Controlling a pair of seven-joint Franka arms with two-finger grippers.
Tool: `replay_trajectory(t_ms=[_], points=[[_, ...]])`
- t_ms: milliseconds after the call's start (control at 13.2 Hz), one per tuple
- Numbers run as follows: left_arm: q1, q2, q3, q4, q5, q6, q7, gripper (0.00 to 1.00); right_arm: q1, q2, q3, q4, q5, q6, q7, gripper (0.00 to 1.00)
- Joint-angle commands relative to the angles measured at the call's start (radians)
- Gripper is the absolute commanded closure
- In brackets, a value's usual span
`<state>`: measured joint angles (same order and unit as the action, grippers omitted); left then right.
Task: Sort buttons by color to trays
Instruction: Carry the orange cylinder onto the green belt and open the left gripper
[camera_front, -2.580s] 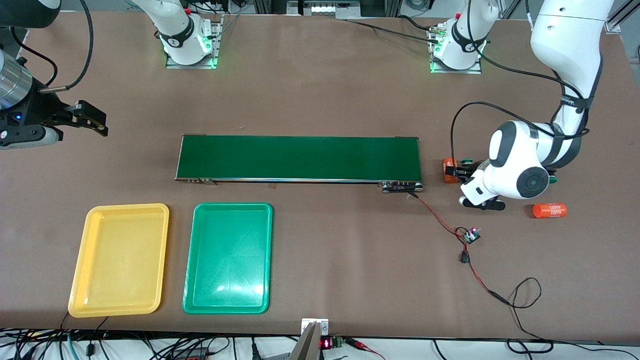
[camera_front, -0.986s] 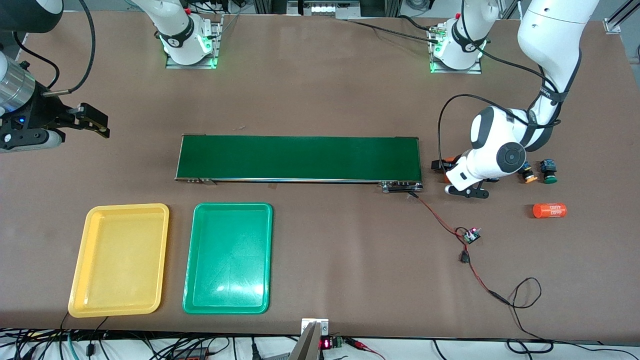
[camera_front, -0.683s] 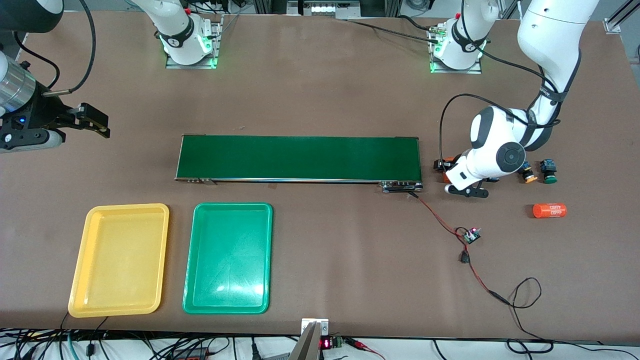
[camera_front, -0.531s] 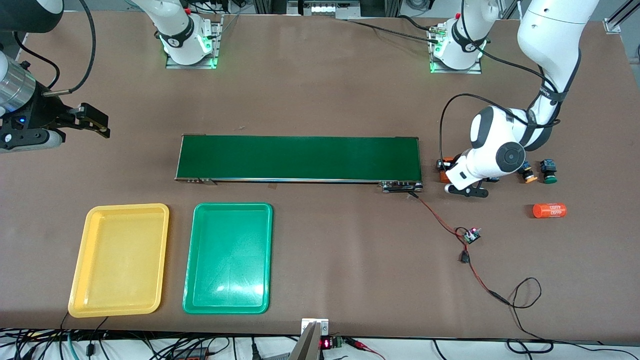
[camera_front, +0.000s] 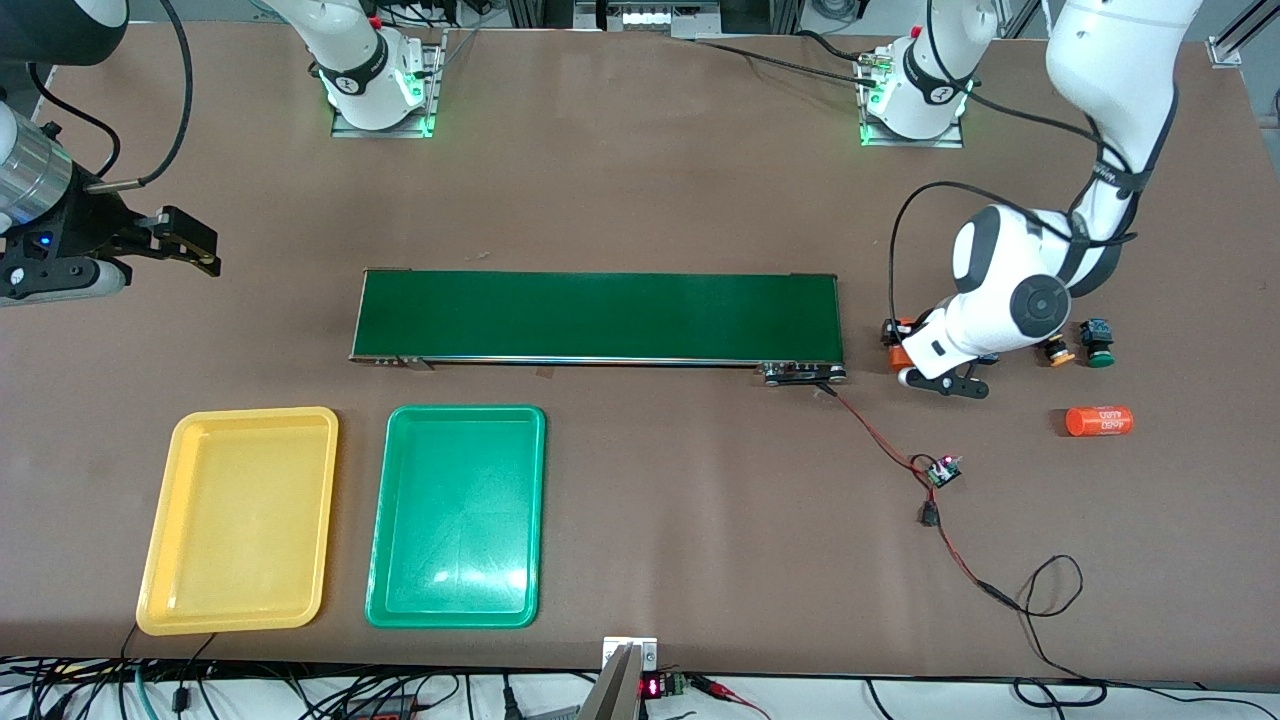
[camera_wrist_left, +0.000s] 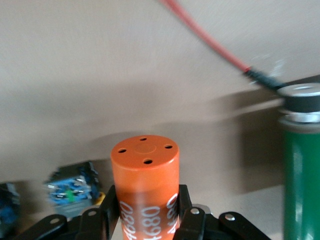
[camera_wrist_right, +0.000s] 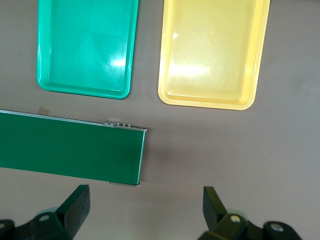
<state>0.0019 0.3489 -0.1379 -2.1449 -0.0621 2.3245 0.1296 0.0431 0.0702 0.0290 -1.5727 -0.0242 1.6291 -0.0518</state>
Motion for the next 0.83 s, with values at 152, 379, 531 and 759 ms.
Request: replay_trajectory(t_ms=[152, 379, 531, 759], points=[[-0.005, -0.151, -0.032, -0.018, -0.005, -0.08, 0.325, 1.0, -0.002, 0.011, 0.0, 0.0, -0.007, 0.014, 0.009, 0.0], [-0.011, -0.165, -0.123, -0.018, -0.002, -0.12, 0.404, 1.0, -0.009, 0.02, -0.003, 0.003, -0.003, 0.023, 0.007, 0.0], [-0.023, -0.159, -0.15, -0.018, -0.002, -0.117, 0.473, 1.0, -0.005, 0.02, -0.004, 0.005, -0.008, 0.024, -0.002, 0.0], [-0.036, -0.16, -0.163, -0.018, -0.001, -0.116, 0.569, 1.0, -0.008, 0.034, -0.004, 0.046, -0.026, 0.021, 0.003, 0.0]])
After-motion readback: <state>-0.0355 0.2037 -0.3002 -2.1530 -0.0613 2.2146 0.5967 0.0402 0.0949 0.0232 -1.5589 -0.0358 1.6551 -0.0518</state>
